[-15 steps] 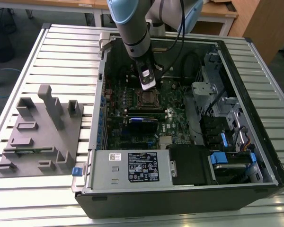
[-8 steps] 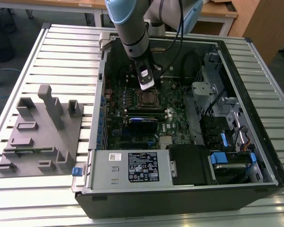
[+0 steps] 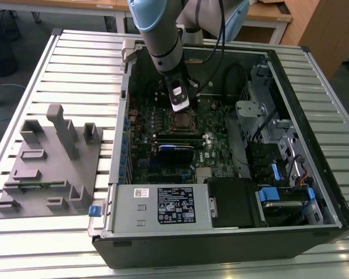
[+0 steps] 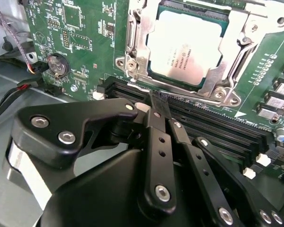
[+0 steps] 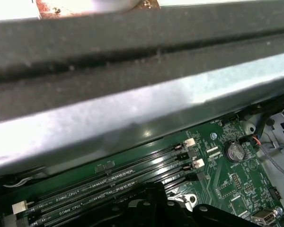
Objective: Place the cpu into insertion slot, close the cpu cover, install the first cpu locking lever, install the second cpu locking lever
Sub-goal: 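Install the first cpu locking lever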
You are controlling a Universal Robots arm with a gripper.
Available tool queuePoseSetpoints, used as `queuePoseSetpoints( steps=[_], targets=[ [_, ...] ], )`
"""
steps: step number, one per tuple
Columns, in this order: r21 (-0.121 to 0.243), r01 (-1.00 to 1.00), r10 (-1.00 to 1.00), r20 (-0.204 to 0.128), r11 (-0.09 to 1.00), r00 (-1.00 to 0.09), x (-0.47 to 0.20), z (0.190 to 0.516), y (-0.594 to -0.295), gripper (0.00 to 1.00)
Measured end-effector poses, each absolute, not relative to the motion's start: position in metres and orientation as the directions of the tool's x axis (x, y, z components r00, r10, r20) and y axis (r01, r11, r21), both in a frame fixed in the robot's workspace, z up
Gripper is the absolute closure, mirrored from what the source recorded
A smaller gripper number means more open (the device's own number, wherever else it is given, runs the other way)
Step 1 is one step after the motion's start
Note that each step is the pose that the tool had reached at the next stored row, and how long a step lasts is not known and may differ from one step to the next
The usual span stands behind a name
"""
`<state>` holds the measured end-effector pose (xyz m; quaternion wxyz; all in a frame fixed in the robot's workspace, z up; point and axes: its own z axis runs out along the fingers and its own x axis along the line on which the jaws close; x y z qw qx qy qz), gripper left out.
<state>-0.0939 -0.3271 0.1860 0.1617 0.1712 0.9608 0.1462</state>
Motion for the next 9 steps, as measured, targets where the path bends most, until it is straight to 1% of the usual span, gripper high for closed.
queuePoseSetpoints(
  steps=[9],
  targets=[
    [0.337, 0.281, 0.376, -0.263, 0.899, -0.888, -0.0941, 0.1851, -0.3297, 0.90]
  ],
)
